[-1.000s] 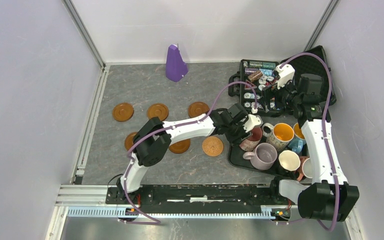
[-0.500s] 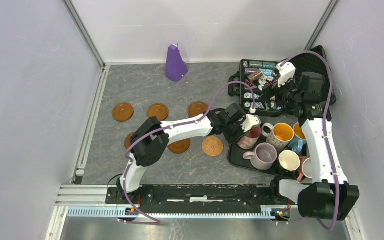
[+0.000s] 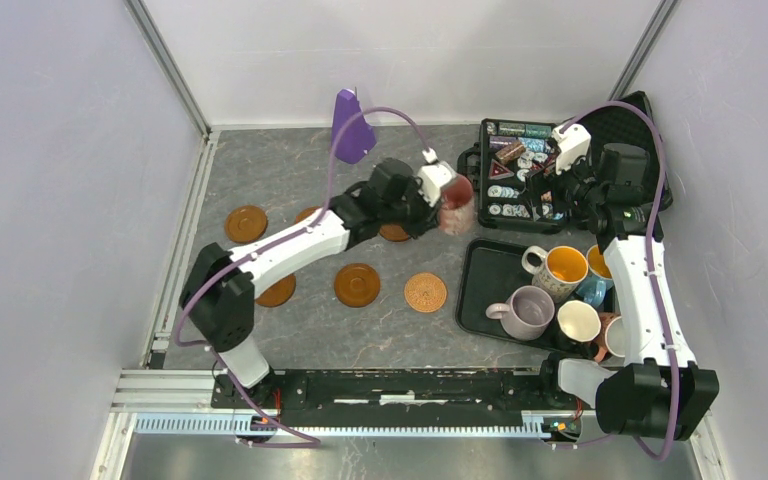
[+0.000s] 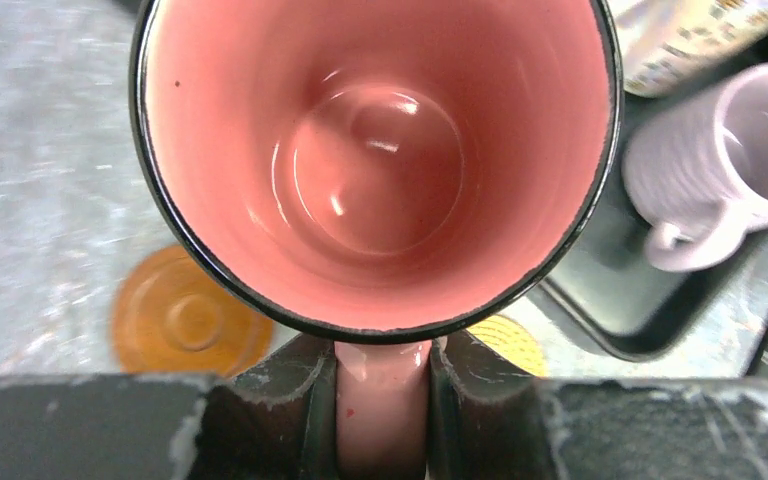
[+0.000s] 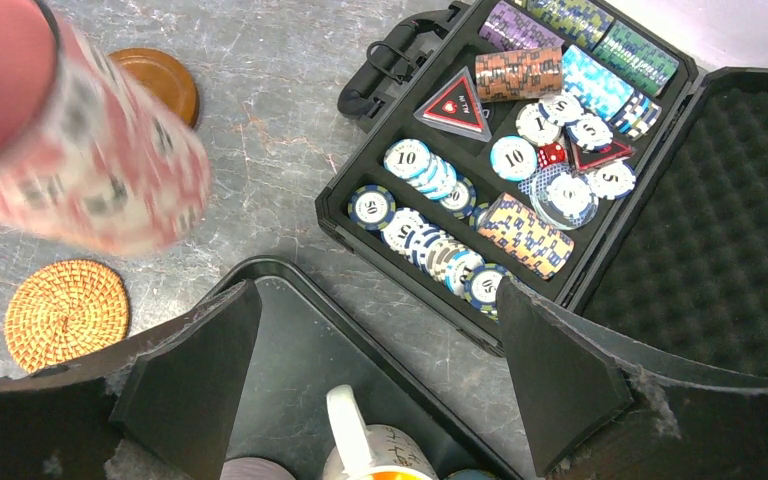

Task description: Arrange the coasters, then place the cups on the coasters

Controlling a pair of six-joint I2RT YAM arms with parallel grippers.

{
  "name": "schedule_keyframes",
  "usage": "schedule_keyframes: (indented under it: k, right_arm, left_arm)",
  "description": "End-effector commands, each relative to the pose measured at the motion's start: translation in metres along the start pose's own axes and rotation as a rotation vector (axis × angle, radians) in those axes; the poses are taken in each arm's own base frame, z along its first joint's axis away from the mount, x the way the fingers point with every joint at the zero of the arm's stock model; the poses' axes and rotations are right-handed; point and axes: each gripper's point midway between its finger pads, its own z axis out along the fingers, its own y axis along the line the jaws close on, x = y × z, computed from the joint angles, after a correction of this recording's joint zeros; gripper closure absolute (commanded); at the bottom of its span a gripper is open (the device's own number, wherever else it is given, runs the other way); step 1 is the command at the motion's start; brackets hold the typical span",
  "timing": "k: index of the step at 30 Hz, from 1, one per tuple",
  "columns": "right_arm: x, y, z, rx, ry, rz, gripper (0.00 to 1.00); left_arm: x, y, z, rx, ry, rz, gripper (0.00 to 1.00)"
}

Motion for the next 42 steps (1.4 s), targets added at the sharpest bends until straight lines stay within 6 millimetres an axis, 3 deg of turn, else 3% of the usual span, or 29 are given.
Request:
schedule_keyframes:
  k: [1, 7, 16, 28, 42]
  right_arm:
    - [-0.022, -0.012, -0.005, 0.04, -0.05, -0.044, 0.05]
    - [-0.019, -0.012, -0.002, 0.032, -0.043, -0.039, 0.06]
    - [-0.009, -0.012, 0.004, 0.015, -0.003, -0.046, 0.06]
    - [-0.003, -0.016, 0.009, 0.02, 0.022, -0.041, 0.05]
    - [0.0, -0.017, 0.013, 0.02, 0.032, -0.04, 0.04]
  left_arm:
    - [-0.072, 0.048, -0.04, -0.137, -0.305, 0.041, 0.98]
    - [-0.04, 0.102, -0.054, -0.244, -0.292, 0.038, 0.98]
    - [0.0, 0.131, -0.054, -0.259, -0.286, 0.092, 0.98]
    - [0.025, 0.145, -0.036, -0.281, -0.234, 0.123, 0.98]
    - [0.044, 0.15, -0.021, -0.291, -0.185, 0.041, 0.98]
